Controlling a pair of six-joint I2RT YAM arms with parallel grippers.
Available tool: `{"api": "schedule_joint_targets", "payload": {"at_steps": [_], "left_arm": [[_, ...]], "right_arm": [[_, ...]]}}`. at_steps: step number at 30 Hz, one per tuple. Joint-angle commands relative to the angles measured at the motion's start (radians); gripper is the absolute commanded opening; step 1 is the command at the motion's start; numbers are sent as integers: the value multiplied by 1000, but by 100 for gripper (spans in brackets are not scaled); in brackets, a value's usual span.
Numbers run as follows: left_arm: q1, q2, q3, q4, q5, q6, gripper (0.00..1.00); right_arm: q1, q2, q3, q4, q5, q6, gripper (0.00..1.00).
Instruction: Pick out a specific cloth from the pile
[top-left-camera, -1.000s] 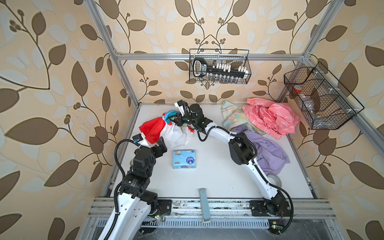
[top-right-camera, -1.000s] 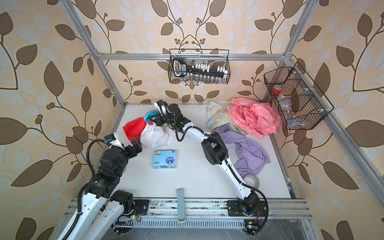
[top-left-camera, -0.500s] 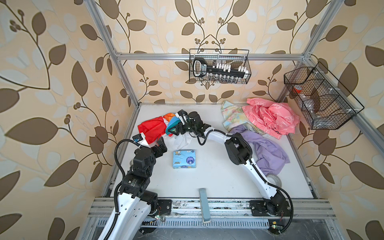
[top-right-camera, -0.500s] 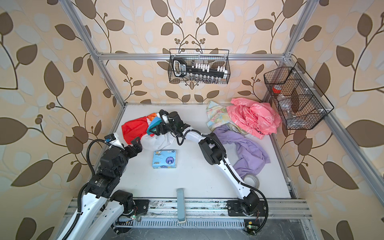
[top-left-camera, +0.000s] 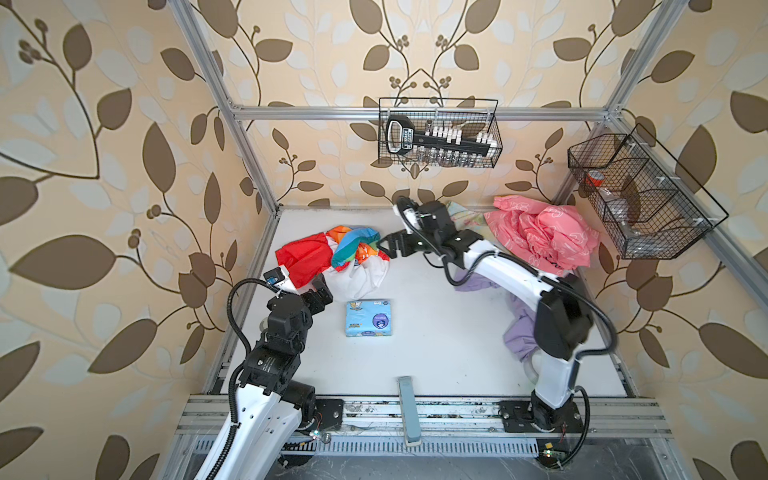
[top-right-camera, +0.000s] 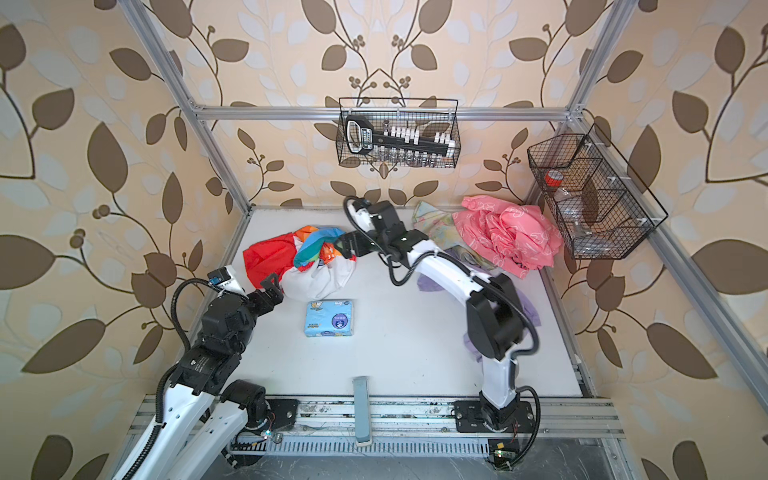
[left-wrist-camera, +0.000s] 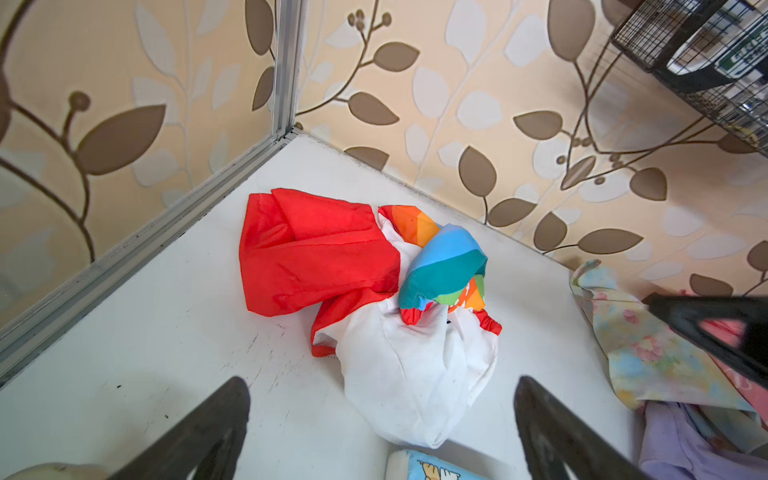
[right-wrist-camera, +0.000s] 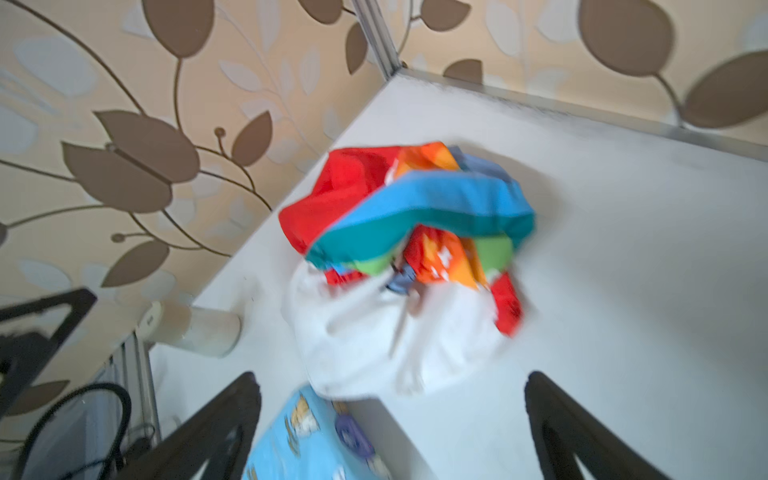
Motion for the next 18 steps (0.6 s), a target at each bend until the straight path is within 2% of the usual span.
{"api": "schedule_joint_targets", "payload": {"at_steps": [1, 3, 7, 11, 15, 18], "left_arm": [[-13, 43, -17, 60, -26, 36, 99], [-13, 86, -7, 85, -11, 73, 99], [-12, 208, 1, 147, -56, 134, 99], [-12, 347, -34, 279, -69, 239, 97], [-8, 489, -63, 429, -108, 342, 94], [1, 565, -88, 529, -117, 377, 95]], "right_arm": [[-91, -195, -204, -5, 150, -34, 100], [-157, -333, -328, 27, 196, -49, 100], [-334, -575, -578, 98, 218, -121, 100], [-475, -751, -843, 312, 321, -190, 99], [-618, -788, -1050, 568, 262, -202, 100], [-641, -705, -1127, 742, 266, -202, 100]]}}
